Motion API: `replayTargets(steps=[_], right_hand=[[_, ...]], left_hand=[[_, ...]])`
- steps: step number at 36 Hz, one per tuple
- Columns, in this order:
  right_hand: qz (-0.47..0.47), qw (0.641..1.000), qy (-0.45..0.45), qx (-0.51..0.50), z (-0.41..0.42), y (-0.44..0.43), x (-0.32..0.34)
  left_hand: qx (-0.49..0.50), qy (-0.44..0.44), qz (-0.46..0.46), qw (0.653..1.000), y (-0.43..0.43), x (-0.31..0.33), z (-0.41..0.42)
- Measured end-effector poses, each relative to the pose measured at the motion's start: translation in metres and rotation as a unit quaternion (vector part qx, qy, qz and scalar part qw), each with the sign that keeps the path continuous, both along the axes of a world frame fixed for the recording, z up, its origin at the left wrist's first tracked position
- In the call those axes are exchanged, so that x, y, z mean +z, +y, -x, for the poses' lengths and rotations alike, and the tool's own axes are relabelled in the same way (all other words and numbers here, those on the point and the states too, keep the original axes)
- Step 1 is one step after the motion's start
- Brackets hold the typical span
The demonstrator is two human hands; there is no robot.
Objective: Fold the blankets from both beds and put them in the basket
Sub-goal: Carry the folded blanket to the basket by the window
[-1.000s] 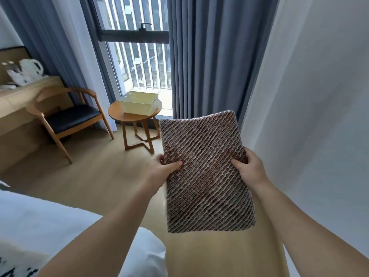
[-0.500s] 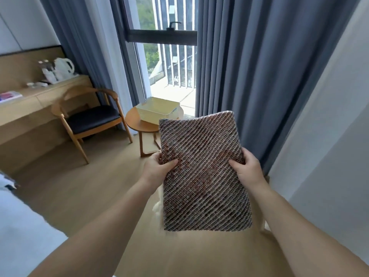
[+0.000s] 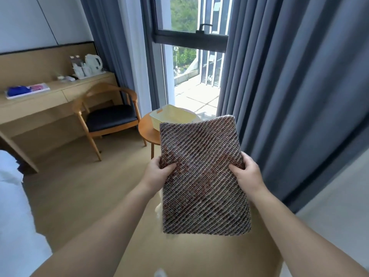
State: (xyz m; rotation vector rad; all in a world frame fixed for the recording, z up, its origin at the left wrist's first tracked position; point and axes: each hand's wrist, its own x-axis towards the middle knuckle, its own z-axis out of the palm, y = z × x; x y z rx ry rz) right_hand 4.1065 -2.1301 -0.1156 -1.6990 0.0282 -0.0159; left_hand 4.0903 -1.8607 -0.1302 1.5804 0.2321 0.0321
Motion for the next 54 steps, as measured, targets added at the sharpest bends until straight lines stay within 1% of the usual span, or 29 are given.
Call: replayTargets(steps=[3,6,13,20,24,30,36,42,45,50,54], right_hand=[[-0.01,1.0,-0.002,0.003,-0.038,0.007,0.0],[0.0,1.0,-0.004,0.004,-0.081,0.017,-0.003],[0.01,1.0,-0.016,-0.003,-0.196,0.051,0.003],[0.013,0.999,-0.029,-0.012,-0.301,0.091,0.02],[0.017,0.999,-0.034,-0.012,-0.347,0.109,0.027],[0.007,0.999,-0.037,-0.005,-0.424,0.128,0.04],[0.019,0.999,-0.033,0.012,-0.509,0.138,0.039],[0.026,0.998,-0.036,0.036,-0.619,0.142,0.027],[0.023,0.998,-0.032,0.055,-0.677,0.141,0.026],[0.035,0.997,-0.031,0.059,-0.766,0.139,0.03],[0.05,0.996,-0.015,0.068,-0.822,0.144,0.024]], left_hand=[[0.005,-0.006,-0.009,1.0,0.005,-0.003,-0.035],[0.009,-0.012,-0.016,1.0,0.016,-0.008,-0.077],[0.003,-0.028,-0.019,0.999,0.053,-0.009,-0.2],[-0.035,-0.031,-0.018,0.999,0.095,0.008,-0.312],[-0.033,-0.029,-0.033,0.998,0.112,0.019,-0.36],[-0.033,-0.055,-0.041,0.997,0.131,0.033,-0.429],[-0.003,-0.057,-0.057,0.997,0.139,0.036,-0.5],[0.036,-0.053,-0.094,0.993,0.142,0.032,-0.588],[0.058,-0.037,-0.091,0.993,0.14,0.03,-0.637],[0.078,-0.012,-0.075,0.994,0.131,0.034,-0.717],[0.099,0.009,-0.081,0.992,0.129,0.02,-0.764]])
